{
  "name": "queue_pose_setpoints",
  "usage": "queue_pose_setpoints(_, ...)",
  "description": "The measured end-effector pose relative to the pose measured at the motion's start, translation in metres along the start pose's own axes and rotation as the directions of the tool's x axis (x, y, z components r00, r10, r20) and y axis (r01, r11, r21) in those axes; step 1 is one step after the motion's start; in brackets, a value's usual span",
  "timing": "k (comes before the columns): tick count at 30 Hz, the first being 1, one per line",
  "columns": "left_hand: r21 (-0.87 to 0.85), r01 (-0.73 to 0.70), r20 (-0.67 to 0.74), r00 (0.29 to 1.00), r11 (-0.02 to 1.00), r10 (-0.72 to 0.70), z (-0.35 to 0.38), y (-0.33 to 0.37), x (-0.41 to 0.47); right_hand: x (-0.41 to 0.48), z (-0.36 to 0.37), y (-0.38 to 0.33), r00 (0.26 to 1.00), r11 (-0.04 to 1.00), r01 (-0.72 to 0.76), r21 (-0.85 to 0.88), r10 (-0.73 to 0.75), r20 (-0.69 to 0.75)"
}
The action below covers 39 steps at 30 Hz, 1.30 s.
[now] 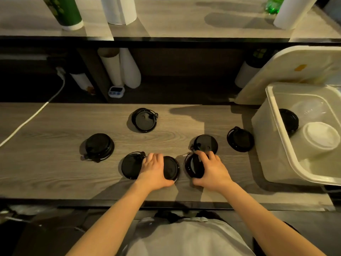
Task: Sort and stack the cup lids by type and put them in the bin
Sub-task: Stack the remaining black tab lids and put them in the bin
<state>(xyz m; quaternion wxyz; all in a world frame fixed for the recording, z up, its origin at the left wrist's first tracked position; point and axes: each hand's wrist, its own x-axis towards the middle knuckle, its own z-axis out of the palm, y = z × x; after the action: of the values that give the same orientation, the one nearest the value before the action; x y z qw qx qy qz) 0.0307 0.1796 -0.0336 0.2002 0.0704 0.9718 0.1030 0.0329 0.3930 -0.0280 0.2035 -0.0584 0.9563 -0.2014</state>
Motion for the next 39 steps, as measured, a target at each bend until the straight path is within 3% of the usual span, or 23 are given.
queue_pose_setpoints(2, -0.154, 0.038, 0.009, 0.999, 0.987, -0.037, -0.004, 0.007, 0.005, 0.000, -0.006, -0.002, 0.999, 0.994, -0.016, 0.111, 0.022, -0.047)
queue_pose_setpoints(5, -0.437, 0.137, 0.049, 0.991, 0.889, -0.128, -0.009, 0.015, 0.015, 0.003, -0.014, -0.013, 0.989, 0.954, 0.021, 0.300, 0.025, -0.148)
queue_pose_setpoints(9, -0.534, 0.225, 0.103, 0.974, 0.815, -0.201, -0.002, 0.015, 0.026, 0.007, -0.017, -0.027, 0.981, 0.918, 0.050, 0.394, 0.028, -0.190)
queue_pose_setpoints(12, -0.661, 0.311, 0.133, 0.944, 0.683, -0.301, 0.007, 0.011, 0.029, 0.008, -0.015, -0.031, 0.984, 0.897, 0.038, 0.441, 0.043, -0.171)
queue_pose_setpoints(14, -0.773, 0.374, 0.205, 0.912, 0.512, -0.357, 0.006, 0.011, 0.031, 0.007, -0.013, -0.033, 0.987, 0.880, 0.042, 0.473, 0.038, -0.157)
queue_pose_setpoints(17, -0.898, 0.414, 0.339, 0.866, 0.146, -0.369, 0.000, 0.010, 0.031, 0.006, -0.009, -0.038, 0.990, 0.882, 0.054, 0.469, 0.013, -0.138)
queue_pose_setpoints(22, -0.865, 0.382, 0.464, 0.855, -0.325, -0.231, -0.004, 0.008, 0.020, 0.009, 0.005, -0.052, 0.990, 0.904, 0.109, 0.413, -0.063, -0.124)
queue_pose_setpoints(25, -0.779, 0.384, 0.502, 0.855, -0.497, -0.127, -0.007, 0.010, 0.007, 0.012, 0.013, -0.058, 0.987, 0.929, 0.147, 0.341, -0.118, -0.107)
queue_pose_setpoints(27, -0.762, 0.375, 0.492, 0.866, -0.528, -0.095, -0.005, 0.009, 0.002, 0.014, 0.017, -0.062, 0.985, 0.939, 0.171, 0.299, -0.154, -0.079)
queue_pose_setpoints(34, -0.805, 0.355, 0.423, 0.905, -0.475, -0.041, -0.003, 0.004, -0.006, 0.016, 0.024, -0.062, 0.971, 0.934, 0.238, 0.268, -0.226, -0.077)
queue_pose_setpoints(39, -0.838, 0.295, 0.392, 0.910, -0.460, -0.131, -0.008, -0.013, -0.008, 0.022, 0.022, -0.065, 0.964, 0.928, 0.247, 0.281, -0.264, 0.024)
